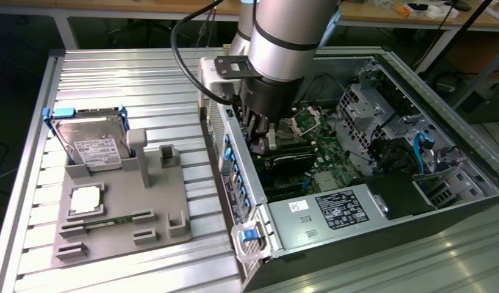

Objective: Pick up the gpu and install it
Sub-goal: 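Press down on the gpu until it lock into place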

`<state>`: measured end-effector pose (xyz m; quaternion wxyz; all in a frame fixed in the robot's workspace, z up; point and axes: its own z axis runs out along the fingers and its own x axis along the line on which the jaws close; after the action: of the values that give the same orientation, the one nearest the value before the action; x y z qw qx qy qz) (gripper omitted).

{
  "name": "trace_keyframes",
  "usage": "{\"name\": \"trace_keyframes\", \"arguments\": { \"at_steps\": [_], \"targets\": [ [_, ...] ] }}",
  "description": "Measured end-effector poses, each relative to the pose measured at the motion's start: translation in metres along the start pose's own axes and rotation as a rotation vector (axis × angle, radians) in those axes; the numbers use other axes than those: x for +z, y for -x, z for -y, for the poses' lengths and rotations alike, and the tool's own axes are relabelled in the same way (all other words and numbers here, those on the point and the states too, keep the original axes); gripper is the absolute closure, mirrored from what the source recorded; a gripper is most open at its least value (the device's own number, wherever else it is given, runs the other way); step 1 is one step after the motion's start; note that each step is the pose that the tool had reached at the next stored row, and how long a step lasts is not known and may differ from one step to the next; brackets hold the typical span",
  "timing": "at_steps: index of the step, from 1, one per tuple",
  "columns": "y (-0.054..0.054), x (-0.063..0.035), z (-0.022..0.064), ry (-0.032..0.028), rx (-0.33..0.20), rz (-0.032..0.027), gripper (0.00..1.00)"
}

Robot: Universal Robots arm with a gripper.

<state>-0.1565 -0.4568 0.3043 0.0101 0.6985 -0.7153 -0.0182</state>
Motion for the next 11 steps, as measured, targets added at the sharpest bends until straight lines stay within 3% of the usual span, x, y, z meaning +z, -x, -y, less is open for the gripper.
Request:
{"name": "trace_keyframes", "arguments": {
  "at_steps": [6,11],
  "targets": [
    [0.0001,-0.0083,-0.0002,0.0007,0.000,0.0001,0.89],
    [0.0000,-0.0021,0.0000,0.0005,0.000,0.0006,0.89]
  ]
}}
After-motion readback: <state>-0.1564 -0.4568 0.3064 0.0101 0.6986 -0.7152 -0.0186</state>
